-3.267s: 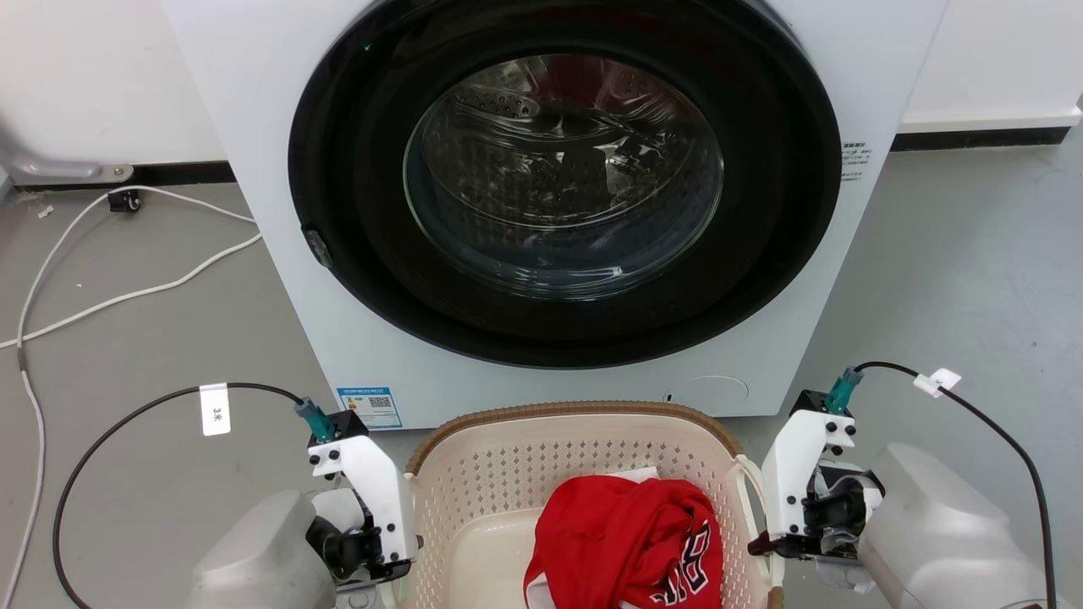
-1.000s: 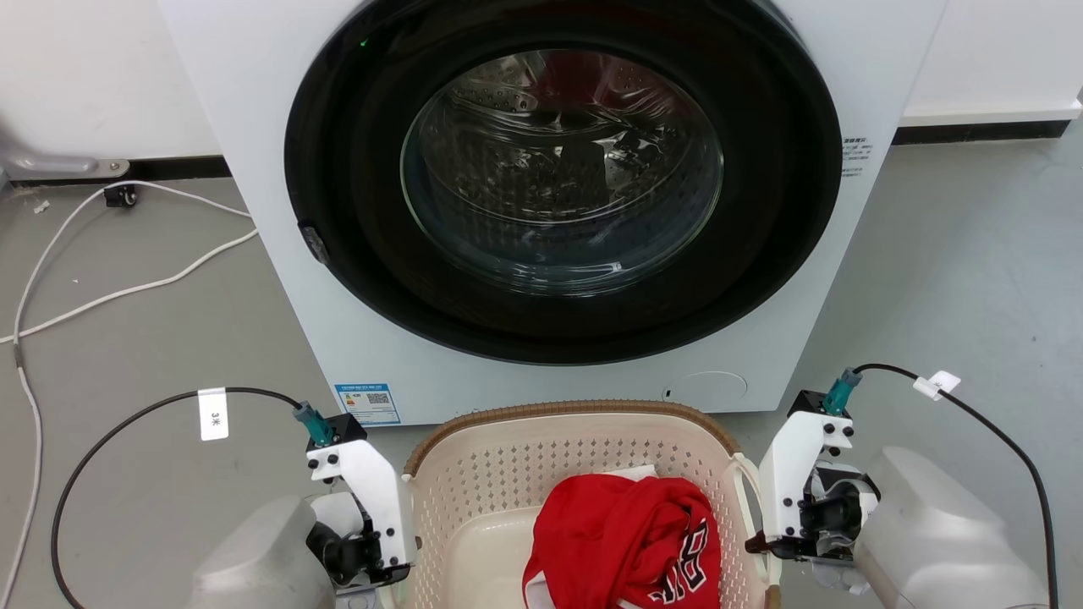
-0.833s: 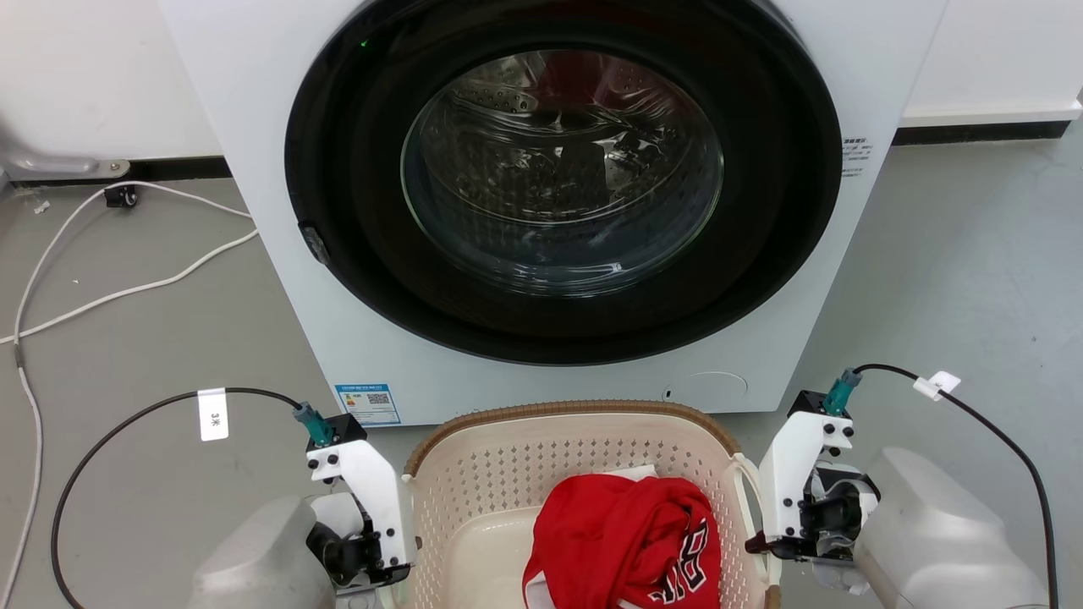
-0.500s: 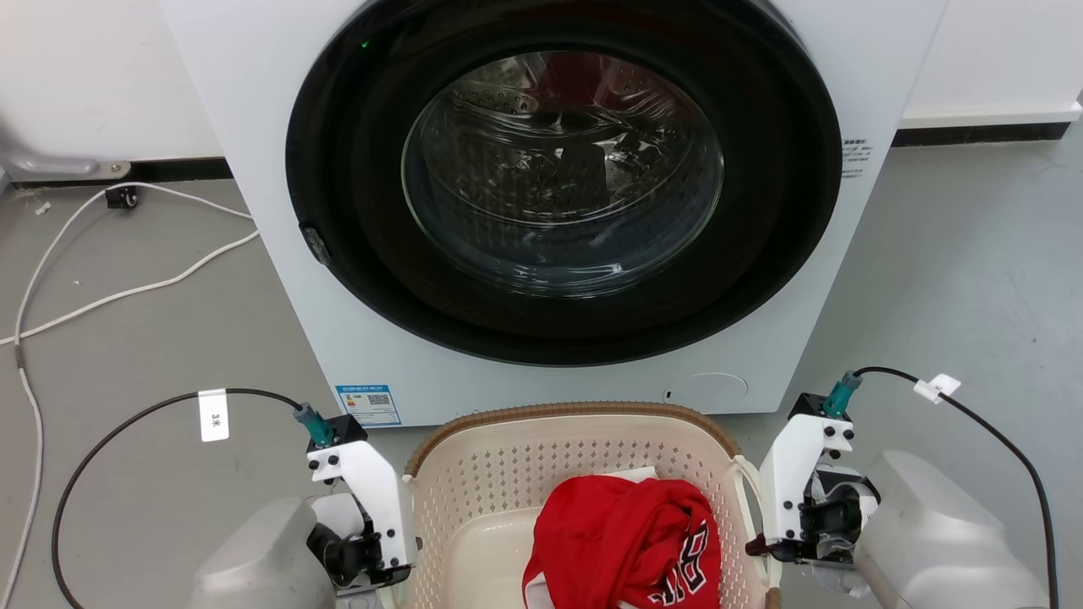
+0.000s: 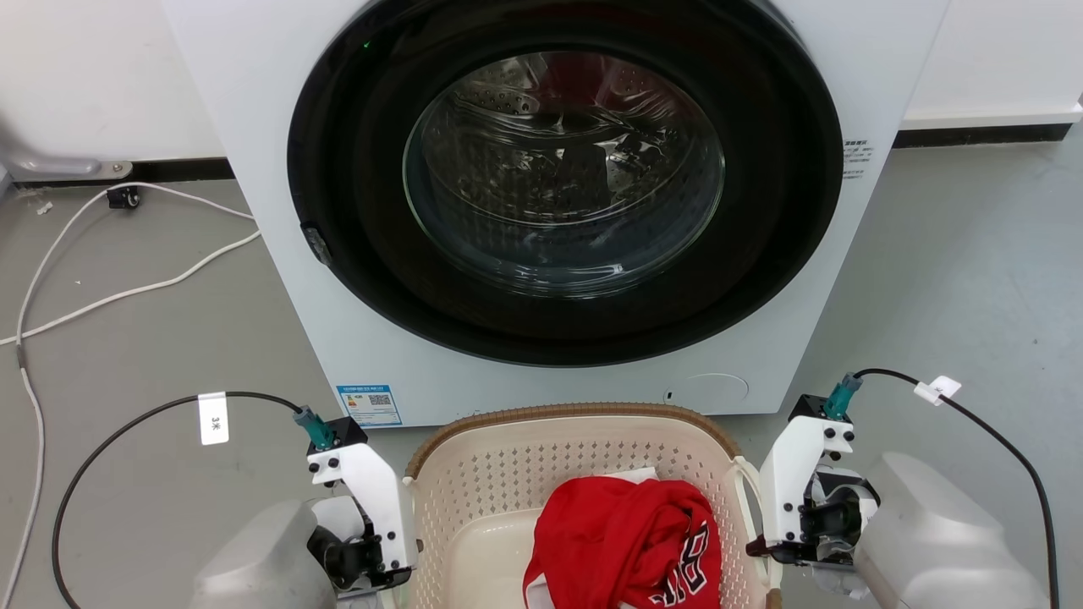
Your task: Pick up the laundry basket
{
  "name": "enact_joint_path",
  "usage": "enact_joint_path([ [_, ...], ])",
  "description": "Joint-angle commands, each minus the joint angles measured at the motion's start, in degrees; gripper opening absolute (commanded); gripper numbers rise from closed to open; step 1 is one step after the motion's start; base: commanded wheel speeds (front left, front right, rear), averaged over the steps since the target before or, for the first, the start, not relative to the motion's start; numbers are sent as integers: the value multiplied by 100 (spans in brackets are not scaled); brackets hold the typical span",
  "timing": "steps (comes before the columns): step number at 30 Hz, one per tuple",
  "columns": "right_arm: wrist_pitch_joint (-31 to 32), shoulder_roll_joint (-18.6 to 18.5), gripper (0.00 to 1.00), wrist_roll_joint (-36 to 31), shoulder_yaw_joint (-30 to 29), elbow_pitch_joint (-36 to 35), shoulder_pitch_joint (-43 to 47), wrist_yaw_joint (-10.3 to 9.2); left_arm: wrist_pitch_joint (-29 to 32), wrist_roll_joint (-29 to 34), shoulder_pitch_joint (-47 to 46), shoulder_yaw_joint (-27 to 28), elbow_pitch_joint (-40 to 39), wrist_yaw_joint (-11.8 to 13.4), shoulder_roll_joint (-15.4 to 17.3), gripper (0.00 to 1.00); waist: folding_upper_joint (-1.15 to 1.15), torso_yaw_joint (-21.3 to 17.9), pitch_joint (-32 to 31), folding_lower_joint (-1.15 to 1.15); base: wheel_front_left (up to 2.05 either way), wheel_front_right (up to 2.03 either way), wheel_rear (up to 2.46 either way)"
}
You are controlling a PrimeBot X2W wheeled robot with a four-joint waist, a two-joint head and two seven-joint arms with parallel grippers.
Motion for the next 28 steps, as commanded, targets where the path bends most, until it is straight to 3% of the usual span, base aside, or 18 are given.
enact_joint_path([
  [1,-28,126,0,20,-24,-48,41,64,-32,-65,73,-7,-74,-62,-101,0,0,-3,-2,0,0,0,0],
  [28,-55,115,0,-8,-67,-48,42,64,-98,-180,71,-74,-71,-62,-91,0,0,-15,12,0,0,0,0],
])
